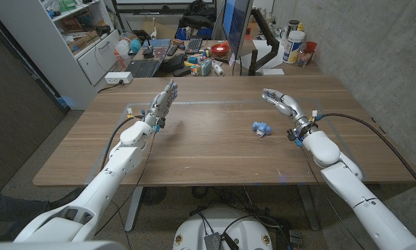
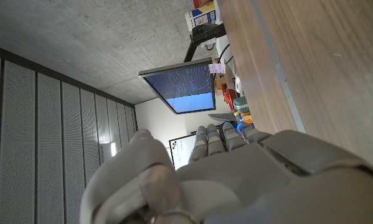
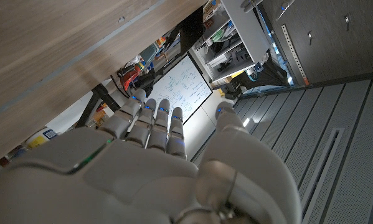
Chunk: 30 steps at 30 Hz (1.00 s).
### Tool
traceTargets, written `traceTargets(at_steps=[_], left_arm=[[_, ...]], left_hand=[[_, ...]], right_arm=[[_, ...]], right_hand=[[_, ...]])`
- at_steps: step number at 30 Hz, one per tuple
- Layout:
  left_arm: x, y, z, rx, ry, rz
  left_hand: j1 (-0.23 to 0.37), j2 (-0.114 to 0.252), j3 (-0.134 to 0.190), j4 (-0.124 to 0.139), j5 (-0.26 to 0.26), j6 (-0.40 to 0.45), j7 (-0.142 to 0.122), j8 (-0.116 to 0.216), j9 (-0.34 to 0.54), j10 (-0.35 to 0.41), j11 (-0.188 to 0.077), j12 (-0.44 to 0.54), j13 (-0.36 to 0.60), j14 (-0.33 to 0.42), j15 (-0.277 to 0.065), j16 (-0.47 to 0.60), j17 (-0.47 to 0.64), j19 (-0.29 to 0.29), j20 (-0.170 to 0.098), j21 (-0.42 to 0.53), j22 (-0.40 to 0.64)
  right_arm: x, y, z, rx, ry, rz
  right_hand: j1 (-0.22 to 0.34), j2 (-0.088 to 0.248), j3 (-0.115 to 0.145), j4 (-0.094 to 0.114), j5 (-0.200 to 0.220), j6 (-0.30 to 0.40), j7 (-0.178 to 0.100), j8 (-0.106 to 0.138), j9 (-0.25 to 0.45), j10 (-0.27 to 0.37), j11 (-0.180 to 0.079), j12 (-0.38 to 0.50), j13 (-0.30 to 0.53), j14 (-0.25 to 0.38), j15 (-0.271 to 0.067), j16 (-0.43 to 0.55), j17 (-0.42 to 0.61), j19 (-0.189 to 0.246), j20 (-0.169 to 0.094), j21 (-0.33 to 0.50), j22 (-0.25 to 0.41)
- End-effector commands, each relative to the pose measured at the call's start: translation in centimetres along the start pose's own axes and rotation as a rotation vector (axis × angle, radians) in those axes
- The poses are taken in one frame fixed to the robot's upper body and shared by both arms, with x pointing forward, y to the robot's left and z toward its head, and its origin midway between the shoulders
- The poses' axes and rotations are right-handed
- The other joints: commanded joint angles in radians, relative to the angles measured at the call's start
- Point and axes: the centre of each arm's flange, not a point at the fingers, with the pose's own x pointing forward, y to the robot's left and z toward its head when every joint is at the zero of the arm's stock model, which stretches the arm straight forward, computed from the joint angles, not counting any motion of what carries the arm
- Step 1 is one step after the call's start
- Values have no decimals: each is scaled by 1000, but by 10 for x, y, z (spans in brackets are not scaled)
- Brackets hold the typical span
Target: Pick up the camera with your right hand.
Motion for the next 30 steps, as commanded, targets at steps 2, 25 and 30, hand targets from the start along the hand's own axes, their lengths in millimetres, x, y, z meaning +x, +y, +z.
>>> traceTargets(at_steps=[2,25,30], left_arm=[[0,-3,-2,-3,3,1],[3,-6,-5,-11,10,9],[4,-9,-5,-16,13,8]], left_hand=[[7,2,0,5,3,7,6,4,3,2,-4,6,5,7,0,2,3,-4,5,6,6],[7,2,0,5,3,8,5,3,3,1,-4,5,5,9,1,3,3,-6,9,6,6],[7,3,0,5,3,9,5,3,3,1,-5,5,5,9,1,3,3,-6,11,6,6]], right_arm=[[-4,1,8,-167,-4,7],[-1,1,15,-350,-19,24],[-3,3,16,-395,-17,27]], right_hand=[[9,-2,2,-6,4,1,-2,1,1,7,-5,-1,3,3,-9,1,3,11,-1,0,3],[15,-6,5,-5,8,5,-9,2,2,12,-12,0,4,12,-20,3,4,16,-5,1,3],[17,-7,5,-5,8,4,-11,2,2,13,-13,0,4,12,-21,3,5,16,-4,0,3]])
